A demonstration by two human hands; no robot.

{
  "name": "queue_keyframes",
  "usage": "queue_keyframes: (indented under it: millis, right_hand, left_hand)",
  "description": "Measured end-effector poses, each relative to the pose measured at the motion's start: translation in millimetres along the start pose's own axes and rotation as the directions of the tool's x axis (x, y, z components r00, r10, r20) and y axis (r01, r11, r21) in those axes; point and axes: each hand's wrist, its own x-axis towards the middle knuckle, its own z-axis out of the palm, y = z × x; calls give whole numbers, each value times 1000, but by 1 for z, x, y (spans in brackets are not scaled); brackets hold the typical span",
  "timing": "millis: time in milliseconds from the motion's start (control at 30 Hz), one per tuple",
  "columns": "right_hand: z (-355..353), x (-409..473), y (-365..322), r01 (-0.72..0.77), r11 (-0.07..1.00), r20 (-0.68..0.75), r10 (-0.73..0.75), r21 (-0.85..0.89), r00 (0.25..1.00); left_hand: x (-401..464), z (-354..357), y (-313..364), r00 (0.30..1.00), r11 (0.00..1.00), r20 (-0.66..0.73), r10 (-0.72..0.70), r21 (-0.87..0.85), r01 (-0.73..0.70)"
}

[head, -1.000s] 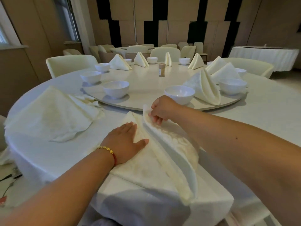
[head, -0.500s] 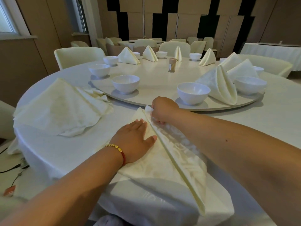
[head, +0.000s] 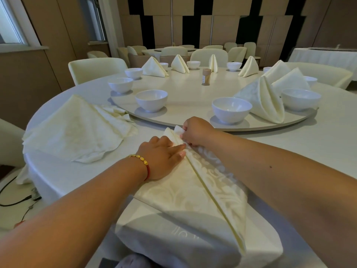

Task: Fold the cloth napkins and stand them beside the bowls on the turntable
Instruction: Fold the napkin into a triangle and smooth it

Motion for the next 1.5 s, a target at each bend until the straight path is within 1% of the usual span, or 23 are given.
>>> queue_keyframes:
  millis: [100,167,267,333,400,467,567,667,733,767,800,867,900,933,967,1000,1067,1133,1200,1267,1367,1433,1500]
  right_hand:
    - [-7,-10,4,64,981,4,-66,184,998]
    - [-14,-25,4,113,953,-37,-107,283,994]
    - [-20,-60,6,302,934,-148,-277,191,949]
    - [-14,-88,13,439,892,-139,-424,108,895]
    - [-7,-110,21,577,816,-71,-575,8,815]
    - [-2,-124,28,667,745,78,-664,-12,743]
    - [2,-140,36,737,674,319,-687,-56,653]
    - [3,-155,36,762,646,436,-673,-47,598]
    - [-1,-157,33,729,682,473,-662,61,581]
    - [-2,-155,31,680,714,480,-662,169,576]
    - [-5,-153,28,588,750,456,-656,302,602]
    - [-13,-142,24,322,793,354,-541,517,763]
    - [-16,-131,24,281,809,254,-459,516,851]
    - [-20,-119,25,323,871,126,-392,370,911]
    - [-24,-107,27,337,926,15,-345,167,939]
    - [-26,-95,30,300,954,-60,-299,-5,952]
    - [-29,-78,32,135,980,-72,-147,-143,987]
    - [-29,-68,32,21,978,2,-21,-206,1000]
    - [-31,-60,28,-7,969,63,23,-249,998]
    - [-37,-56,22,-52,969,130,85,-242,988]
    - [-45,-51,17,-137,967,233,186,-214,955]
    - [-47,-46,17,-173,967,259,218,-184,941]
    - [-46,-43,15,-200,963,281,246,-182,928]
  left_hand:
    - [2,-1,-4,1000,999,-7,8,-51,-8]
    - [3,-3,-6,1000,998,6,14,-67,-14]
    - [4,-6,-8,1000,996,6,22,-85,-21]
    - [5,-7,-8,1000,993,8,21,-117,-20]
    - [7,-9,-9,1000,987,27,15,-163,-10]
    - [10,-9,-10,999,976,46,-2,-218,12]
    - [14,-10,-11,999,966,43,-16,-257,26]
    - [13,-14,-8,998,977,70,-1,-215,16]
    - [12,-18,-4,994,981,112,-8,-194,30]
    - [12,-21,-2,990,983,138,-16,-179,41]
    - [12,-25,0,985,987,168,-27,-149,52]
    - [14,-33,2,974,998,223,-36,-47,48]
    - [16,-35,2,968,999,247,-34,10,32]
    - [17,-38,2,962,999,271,-34,49,21]
    - [20,-39,0,958,998,285,-34,64,17]
    - [21,-40,0,957,997,286,-40,70,21]
    - [22,-40,2,969,996,234,-73,72,58]
    - [18,-42,7,970,985,176,-170,58,162]
    - [14,-44,8,944,956,152,-292,84,282]
    - [9,-49,7,912,927,169,-375,89,365]
    - [4,-56,7,878,908,233,-417,67,414]
    - [1,-57,9,866,898,242,-438,77,433]
    - [1,-54,8,858,889,257,-445,11,458]
